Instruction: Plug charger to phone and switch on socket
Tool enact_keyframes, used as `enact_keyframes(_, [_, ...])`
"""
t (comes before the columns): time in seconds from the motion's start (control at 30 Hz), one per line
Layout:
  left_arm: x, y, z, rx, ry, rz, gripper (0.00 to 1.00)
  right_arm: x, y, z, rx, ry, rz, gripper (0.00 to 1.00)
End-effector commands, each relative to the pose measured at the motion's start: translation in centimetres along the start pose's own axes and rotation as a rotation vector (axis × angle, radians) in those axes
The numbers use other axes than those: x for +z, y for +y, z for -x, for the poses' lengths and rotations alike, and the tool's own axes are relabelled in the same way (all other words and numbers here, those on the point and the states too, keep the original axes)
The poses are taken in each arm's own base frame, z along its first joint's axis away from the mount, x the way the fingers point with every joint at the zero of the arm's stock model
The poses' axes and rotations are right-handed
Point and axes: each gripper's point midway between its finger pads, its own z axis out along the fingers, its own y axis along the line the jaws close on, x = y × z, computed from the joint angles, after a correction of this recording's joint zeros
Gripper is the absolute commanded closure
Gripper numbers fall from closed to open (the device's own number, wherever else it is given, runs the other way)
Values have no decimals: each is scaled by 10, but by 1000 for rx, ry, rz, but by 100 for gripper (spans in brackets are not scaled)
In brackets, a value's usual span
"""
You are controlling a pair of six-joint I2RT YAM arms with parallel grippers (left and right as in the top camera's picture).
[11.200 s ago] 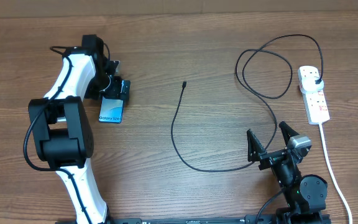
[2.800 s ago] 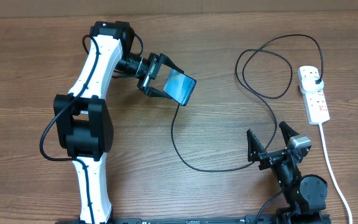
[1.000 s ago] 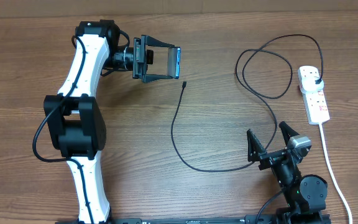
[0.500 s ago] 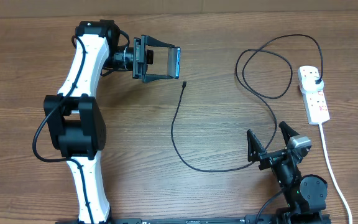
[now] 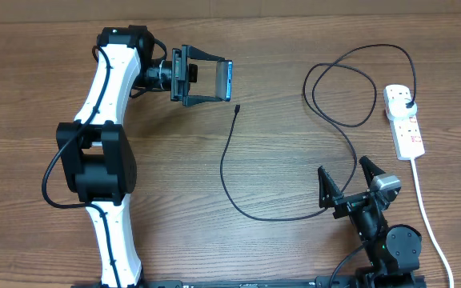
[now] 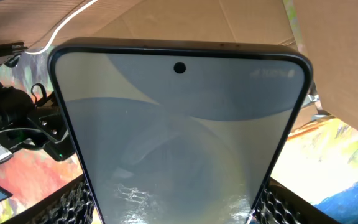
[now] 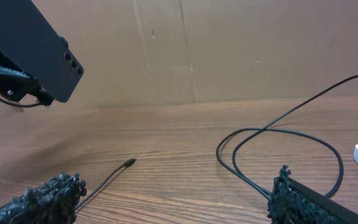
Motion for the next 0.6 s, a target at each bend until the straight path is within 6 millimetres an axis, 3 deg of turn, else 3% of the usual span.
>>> enact_keyframes(0.0, [-2, -12, -13, 56, 45, -42, 52, 0, -1, -2, 2, -1, -2, 0])
enact_keyframes(0.57, [-1, -10, -11, 56, 31, -29, 51, 0, 1, 0, 2, -9, 5, 0])
